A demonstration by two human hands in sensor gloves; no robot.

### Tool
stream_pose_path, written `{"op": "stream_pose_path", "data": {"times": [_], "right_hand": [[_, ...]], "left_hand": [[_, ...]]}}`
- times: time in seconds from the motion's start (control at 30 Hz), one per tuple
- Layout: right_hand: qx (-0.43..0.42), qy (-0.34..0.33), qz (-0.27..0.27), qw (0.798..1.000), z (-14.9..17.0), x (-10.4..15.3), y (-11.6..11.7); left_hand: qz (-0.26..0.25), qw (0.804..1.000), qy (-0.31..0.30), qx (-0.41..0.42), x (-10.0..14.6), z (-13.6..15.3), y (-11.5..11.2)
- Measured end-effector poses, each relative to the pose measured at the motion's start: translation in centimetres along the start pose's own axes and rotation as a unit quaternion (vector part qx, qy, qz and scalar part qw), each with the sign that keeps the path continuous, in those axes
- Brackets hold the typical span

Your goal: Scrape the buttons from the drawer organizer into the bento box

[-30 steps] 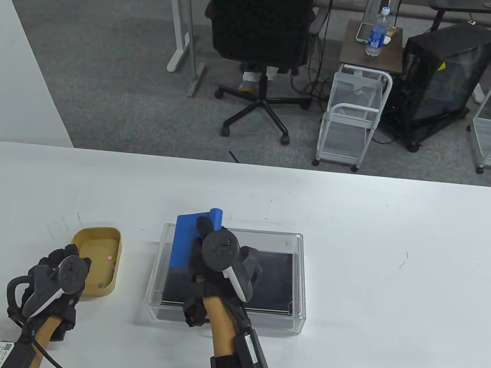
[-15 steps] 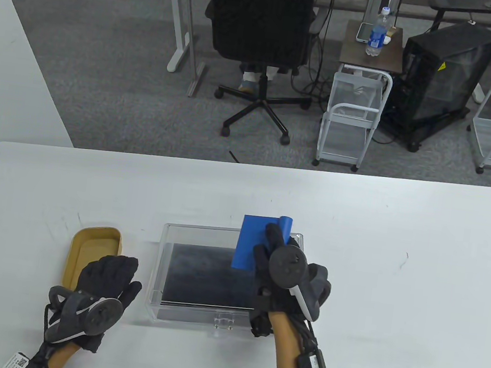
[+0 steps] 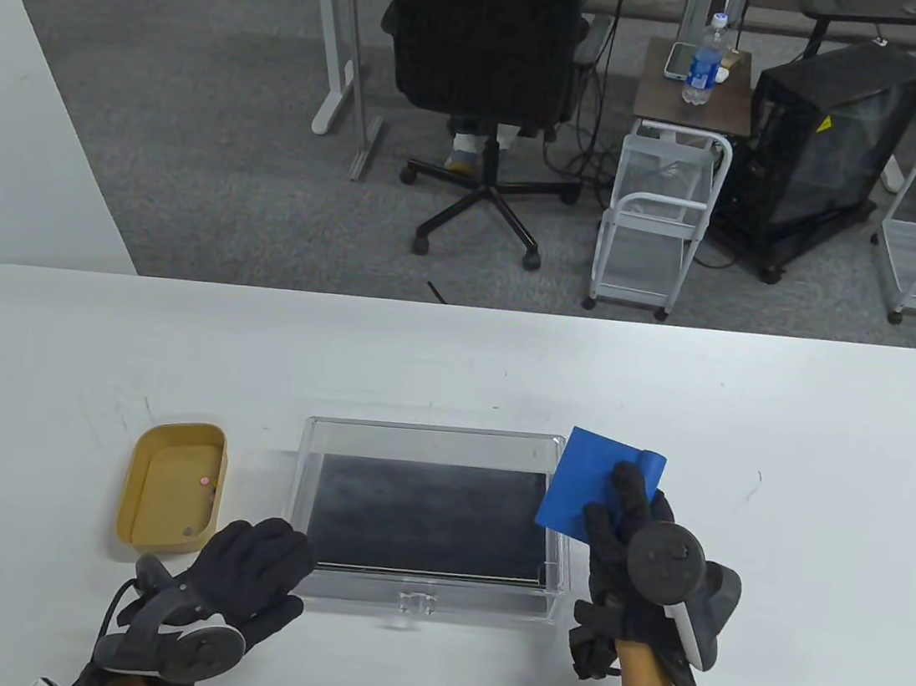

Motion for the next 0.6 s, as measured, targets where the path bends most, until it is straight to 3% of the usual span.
{"op": "stream_pose_path", "data": {"times": [0.23,0.43,0.6], "right_hand": [[0.038,0.032,-0.015,0.999,3.1,-0.2,0.4],[0.052,0.087,-0.079,0.992,6.0,-0.6,2.3],[0.047,0.109,-0.081,0.99,7.2,-0.8,2.4]], "left_hand": [[-0.018,0.999,-0.024,-0.013,0.1,-1.0,0.2],[-0.021,0.999,-0.026,-0.013,0.1,-1.1,0.2],[-0.033,0.999,-0.032,-0.018,0.2,-1.3,0.5]]}}
Point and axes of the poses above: the tracker on the back of each hand, its own z axis roughly to the little-finger side, its own x axis roughly from the fingertips to the wrist, y = z × x, the point moved 2 cm from there along -x, roughly from the wrist to the fingertips, and after that the axes turned 2 degrees about -x, right-handed, at the moved point
